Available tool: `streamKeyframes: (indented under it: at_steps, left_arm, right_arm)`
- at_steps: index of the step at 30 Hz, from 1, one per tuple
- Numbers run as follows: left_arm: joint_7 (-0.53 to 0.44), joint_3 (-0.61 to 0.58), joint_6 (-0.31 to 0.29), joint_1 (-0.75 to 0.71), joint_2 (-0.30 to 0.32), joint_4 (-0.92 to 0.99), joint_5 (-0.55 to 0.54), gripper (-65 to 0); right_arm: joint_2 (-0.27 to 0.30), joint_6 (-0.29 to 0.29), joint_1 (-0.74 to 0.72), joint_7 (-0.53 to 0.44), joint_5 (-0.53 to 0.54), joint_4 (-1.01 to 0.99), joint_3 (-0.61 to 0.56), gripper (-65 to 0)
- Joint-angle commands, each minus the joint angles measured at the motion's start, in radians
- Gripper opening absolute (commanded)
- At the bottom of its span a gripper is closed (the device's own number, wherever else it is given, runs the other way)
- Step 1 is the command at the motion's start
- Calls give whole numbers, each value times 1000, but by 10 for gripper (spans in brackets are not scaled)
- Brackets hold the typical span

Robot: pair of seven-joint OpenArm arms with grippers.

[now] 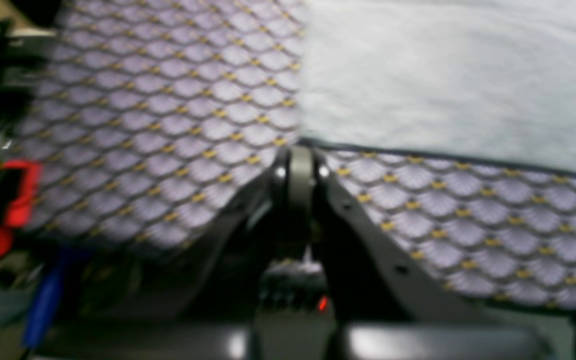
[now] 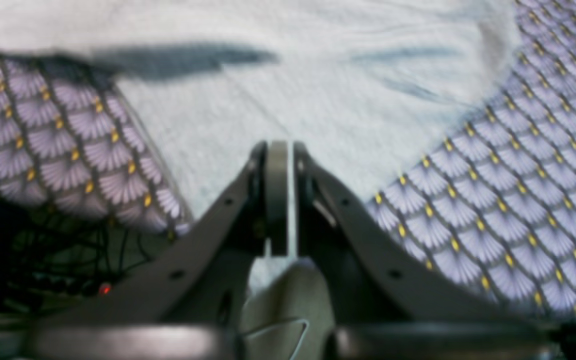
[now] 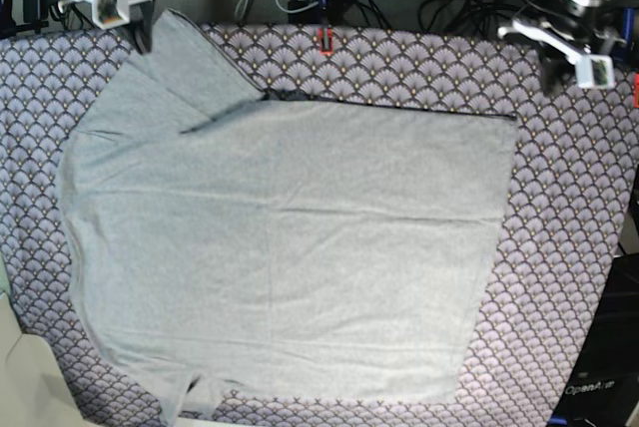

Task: Fold the T-shirt properly
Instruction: 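Lower both grippers onto the shirt's shoulder and hem corners and grasp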

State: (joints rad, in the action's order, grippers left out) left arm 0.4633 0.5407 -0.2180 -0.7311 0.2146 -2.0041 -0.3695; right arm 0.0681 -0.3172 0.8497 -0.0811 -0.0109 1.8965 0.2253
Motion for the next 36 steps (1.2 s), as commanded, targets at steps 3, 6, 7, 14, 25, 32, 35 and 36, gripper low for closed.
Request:
streamKeyframes:
  at_steps: [3, 6, 7, 14, 25, 32, 35, 36]
  left_arm:
    - [65, 11, -2, 87, 9, -16, 0, -650]
    - [159, 11, -2, 167, 10, -13, 2, -650]
    - [185, 11, -2, 192, 10, -13, 2, -650]
    - [269, -15, -4, 262, 10, -11, 2, -573]
    - [266, -34, -93, 356, 4, 134, 4, -337]
    - [265, -55, -94, 440, 3, 299, 4, -329]
    - [263, -83, -94, 465, 3, 352, 4, -329]
    - [257, -93, -94, 474, 3, 369, 4, -329]
  right_arm:
    - [26, -1, -65, 77, 12, 11, 4, -650]
    - [34, -1, -135, 134, 12, -15, 4, -650]
    - [39, -1, -159, 157, 12, -16, 4, -650]
    - [39, -1, -235, 223, 12, -70, 4, -520]
    - [40, -1, -284, 223, 12, -148, 6, -465]
    - [52, -1, -286, 223, 12, -147, 6, -465]
    - [52, -1, -286, 223, 12, -147, 6, -465]
    - [52, -1, -286, 223, 12, -147, 6, -465]
